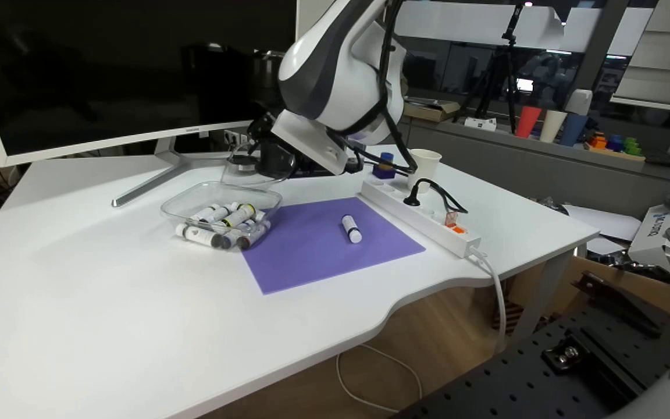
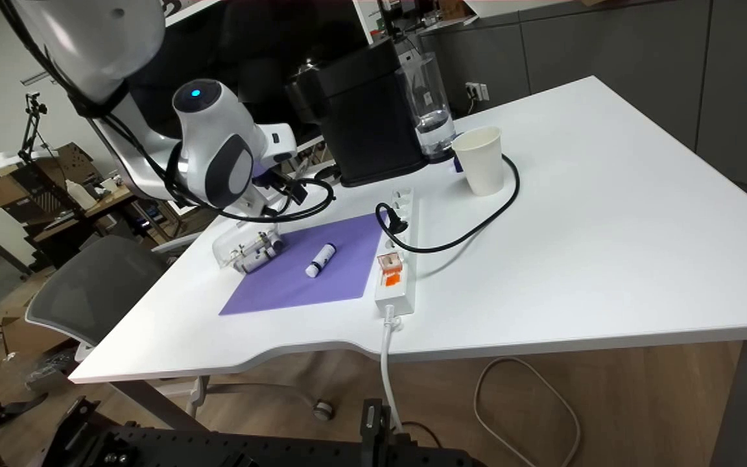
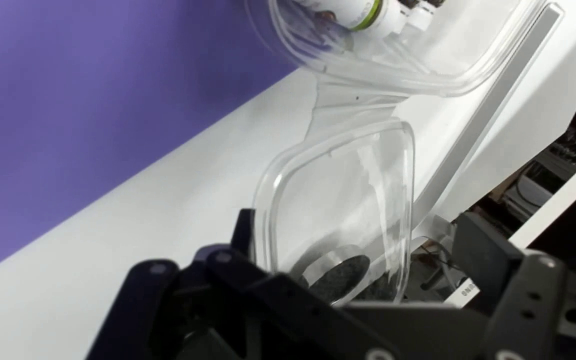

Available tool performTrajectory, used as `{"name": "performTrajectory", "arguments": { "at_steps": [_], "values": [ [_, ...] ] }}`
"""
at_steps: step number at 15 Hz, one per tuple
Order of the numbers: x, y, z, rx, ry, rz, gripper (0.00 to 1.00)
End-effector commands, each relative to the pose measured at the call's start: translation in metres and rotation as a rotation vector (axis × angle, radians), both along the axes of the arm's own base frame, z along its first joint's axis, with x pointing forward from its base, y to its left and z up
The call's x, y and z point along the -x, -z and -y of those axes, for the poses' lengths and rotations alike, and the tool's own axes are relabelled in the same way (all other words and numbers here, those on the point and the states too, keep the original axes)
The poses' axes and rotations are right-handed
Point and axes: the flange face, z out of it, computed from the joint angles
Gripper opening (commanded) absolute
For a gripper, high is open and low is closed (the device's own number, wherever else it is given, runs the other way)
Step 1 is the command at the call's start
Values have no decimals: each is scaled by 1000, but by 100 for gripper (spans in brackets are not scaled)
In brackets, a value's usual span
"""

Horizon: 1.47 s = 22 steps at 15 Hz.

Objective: Close the box

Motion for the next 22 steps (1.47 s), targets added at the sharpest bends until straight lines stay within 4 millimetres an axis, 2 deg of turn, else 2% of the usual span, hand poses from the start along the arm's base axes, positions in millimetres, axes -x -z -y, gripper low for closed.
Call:
{"name": "performTrajectory", "arguments": {
  "at_steps": [1, 6, 10, 12, 16, 17, 22],
  "values": [
    [32, -1, -11, 32, -148, 15, 100],
    [69, 13, -18, 140, -329, -60, 100],
    [82, 6, -17, 211, -381, -66, 100],
    [81, 0, -9, 199, -326, -48, 100],
    [65, -10, 16, 143, -111, 5, 100],
    [51, -20, 27, 127, -66, -1, 100],
    [26, -26, 51, 36, 131, -21, 100]
  ]
}}
